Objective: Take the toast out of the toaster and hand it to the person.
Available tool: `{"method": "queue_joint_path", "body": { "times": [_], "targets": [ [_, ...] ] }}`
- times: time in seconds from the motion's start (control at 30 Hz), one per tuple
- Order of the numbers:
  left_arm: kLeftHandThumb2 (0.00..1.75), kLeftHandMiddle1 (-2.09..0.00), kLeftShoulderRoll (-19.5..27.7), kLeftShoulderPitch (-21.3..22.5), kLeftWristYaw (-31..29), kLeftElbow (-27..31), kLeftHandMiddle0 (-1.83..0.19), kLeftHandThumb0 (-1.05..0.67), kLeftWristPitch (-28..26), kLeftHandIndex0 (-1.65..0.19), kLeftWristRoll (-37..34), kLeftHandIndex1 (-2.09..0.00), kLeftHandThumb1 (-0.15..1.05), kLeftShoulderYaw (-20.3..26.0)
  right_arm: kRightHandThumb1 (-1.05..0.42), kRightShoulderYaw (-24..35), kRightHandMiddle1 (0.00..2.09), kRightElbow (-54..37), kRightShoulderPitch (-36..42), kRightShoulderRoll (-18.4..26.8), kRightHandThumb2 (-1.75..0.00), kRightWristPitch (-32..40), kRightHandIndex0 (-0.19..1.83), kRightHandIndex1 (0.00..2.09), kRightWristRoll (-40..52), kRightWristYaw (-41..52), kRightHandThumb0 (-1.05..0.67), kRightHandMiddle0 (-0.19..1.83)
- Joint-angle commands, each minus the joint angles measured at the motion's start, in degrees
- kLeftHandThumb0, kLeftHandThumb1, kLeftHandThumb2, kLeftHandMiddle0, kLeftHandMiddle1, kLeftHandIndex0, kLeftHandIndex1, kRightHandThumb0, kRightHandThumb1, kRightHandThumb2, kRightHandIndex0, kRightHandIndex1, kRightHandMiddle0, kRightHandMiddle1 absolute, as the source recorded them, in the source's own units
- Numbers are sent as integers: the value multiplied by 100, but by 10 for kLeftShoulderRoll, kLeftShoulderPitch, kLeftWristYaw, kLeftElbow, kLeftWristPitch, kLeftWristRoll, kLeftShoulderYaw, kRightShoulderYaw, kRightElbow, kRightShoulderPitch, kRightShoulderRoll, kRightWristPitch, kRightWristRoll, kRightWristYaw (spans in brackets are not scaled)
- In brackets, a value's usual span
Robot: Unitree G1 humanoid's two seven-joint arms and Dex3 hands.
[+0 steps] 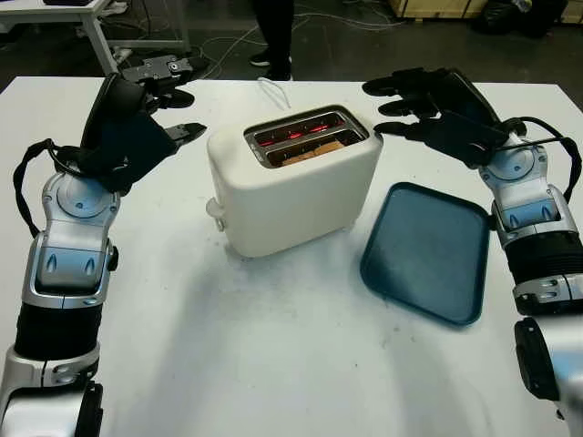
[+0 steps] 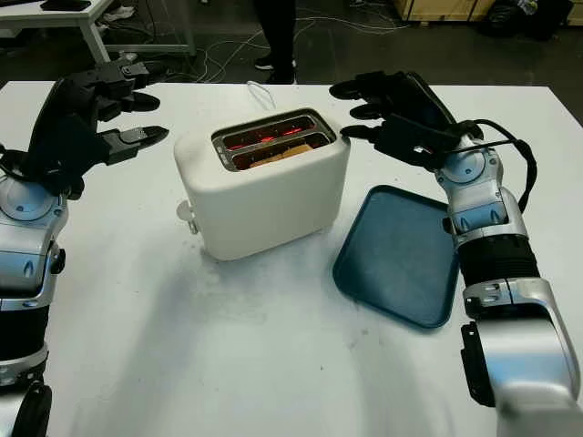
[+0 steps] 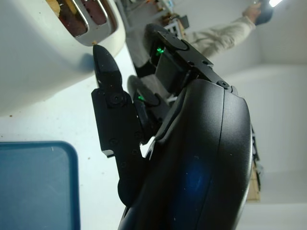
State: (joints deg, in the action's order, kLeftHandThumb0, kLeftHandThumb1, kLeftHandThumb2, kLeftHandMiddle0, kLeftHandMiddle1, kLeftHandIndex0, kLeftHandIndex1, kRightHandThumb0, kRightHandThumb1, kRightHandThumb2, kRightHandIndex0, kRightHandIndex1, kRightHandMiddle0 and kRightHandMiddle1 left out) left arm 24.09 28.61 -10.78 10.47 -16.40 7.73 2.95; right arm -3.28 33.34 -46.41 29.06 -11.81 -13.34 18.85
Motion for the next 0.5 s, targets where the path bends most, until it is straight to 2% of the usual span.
{"method": "queue_joint_path", "body": {
  "times": [0.0,0.47],
  "targets": [
    [6,-79,3,5,-3,2,-34,-29,4,-61,3,-5,92,1,-89,1,0,-9,8,-3,0,2,81,0,5,-2,-27,71],
    [6,-78,0,3,-2,7,-33,-28,-1,-60,-2,-5,92,4,-87,-2,1,1,7,-3,0,-15,84,2,3,-7,-23,72]
  ]
}}
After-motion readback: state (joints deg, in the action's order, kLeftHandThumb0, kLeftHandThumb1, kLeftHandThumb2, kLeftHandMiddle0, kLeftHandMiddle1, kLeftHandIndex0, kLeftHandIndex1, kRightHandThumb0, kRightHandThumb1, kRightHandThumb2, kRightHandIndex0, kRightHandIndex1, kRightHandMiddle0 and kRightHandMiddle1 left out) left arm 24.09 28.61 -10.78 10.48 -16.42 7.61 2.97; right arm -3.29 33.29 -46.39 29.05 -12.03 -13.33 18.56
